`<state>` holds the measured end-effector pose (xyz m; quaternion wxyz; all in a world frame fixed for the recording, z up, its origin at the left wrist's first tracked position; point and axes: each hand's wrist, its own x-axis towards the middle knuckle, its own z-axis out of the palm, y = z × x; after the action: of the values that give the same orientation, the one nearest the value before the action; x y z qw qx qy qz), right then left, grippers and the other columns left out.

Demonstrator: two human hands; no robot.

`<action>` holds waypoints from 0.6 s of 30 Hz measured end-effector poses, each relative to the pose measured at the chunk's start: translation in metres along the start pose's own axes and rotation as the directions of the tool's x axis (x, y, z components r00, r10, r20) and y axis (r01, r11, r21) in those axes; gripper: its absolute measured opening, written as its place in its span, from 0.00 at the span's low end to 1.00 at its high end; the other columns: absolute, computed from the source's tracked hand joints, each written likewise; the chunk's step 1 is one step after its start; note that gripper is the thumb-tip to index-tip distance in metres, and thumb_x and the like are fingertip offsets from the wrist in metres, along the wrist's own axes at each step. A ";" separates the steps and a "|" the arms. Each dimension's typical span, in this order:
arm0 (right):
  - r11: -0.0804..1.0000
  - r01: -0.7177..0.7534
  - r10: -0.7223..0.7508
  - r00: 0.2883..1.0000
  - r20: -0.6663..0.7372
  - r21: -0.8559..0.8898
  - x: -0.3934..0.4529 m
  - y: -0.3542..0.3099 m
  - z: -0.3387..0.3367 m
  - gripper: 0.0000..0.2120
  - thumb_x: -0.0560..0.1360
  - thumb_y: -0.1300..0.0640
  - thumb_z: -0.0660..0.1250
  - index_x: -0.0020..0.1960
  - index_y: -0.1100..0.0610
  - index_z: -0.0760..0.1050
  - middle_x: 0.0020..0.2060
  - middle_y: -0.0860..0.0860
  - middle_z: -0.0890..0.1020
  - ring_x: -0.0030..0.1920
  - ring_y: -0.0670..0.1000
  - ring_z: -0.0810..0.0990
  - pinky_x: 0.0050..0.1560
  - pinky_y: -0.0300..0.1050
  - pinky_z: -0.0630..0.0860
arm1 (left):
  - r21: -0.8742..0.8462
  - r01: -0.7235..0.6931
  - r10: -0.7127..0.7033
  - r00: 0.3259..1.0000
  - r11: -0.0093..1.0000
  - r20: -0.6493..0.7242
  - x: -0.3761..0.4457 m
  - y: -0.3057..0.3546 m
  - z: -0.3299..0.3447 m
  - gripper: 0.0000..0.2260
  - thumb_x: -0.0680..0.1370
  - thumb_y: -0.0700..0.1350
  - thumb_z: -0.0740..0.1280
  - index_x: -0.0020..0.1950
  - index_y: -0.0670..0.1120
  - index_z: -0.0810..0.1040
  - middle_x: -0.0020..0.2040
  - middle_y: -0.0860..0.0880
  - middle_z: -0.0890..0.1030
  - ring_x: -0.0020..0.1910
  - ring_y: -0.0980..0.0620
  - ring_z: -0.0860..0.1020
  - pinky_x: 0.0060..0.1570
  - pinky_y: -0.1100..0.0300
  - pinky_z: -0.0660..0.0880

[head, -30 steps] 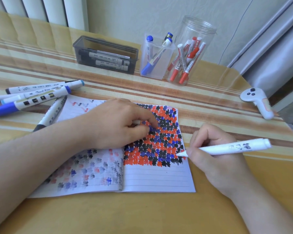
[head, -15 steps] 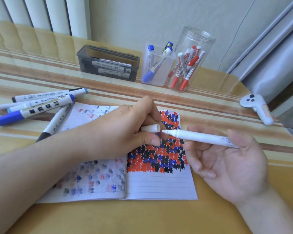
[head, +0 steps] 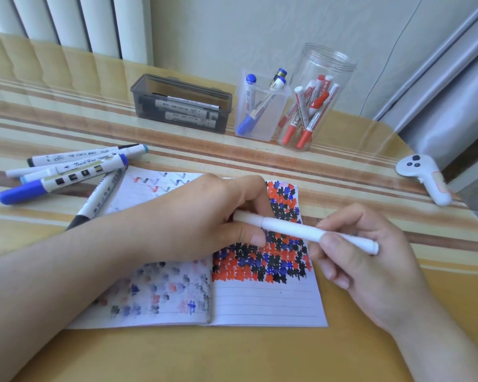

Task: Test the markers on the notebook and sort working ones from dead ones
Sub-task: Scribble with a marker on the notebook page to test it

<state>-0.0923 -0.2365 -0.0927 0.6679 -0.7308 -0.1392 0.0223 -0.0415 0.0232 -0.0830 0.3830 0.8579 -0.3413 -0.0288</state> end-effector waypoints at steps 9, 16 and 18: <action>0.515 0.442 -0.503 0.850 0.159 -0.734 0.018 -0.013 0.015 0.08 0.78 0.55 0.72 0.56 0.54 0.83 0.37 0.40 0.79 0.34 0.44 0.75 0.35 0.38 0.71 | -0.933 0.061 -0.374 0.924 0.354 -0.081 0.010 0.018 0.008 0.34 0.77 0.71 0.54 0.59 0.42 0.78 0.51 0.39 0.83 0.52 0.39 0.82 0.59 0.43 0.78; 0.777 0.273 -0.277 0.957 0.080 -0.567 0.046 -0.040 0.045 0.05 0.76 0.51 0.75 0.52 0.44 0.84 0.36 0.47 0.84 0.33 0.54 0.79 0.34 0.52 0.77 | -0.974 0.129 -0.446 0.872 -0.187 0.201 0.006 0.009 -0.010 0.25 0.84 0.61 0.55 0.66 0.47 0.82 0.52 0.45 0.84 0.53 0.40 0.83 0.60 0.43 0.77; 0.799 0.261 -0.263 0.962 0.076 -0.541 0.049 -0.042 0.050 0.06 0.75 0.52 0.76 0.50 0.43 0.83 0.42 0.47 0.86 0.40 0.56 0.83 0.40 0.58 0.80 | -0.970 0.164 -0.395 0.891 -0.178 0.223 0.004 0.005 -0.011 0.25 0.84 0.63 0.53 0.71 0.52 0.79 0.65 0.39 0.81 0.65 0.36 0.79 0.66 0.41 0.73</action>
<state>-0.0632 -0.1739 -0.0491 0.4284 -0.8643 -0.2384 -0.1121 -0.0379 0.0252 -0.0712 0.8951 0.3413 0.0223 -0.2860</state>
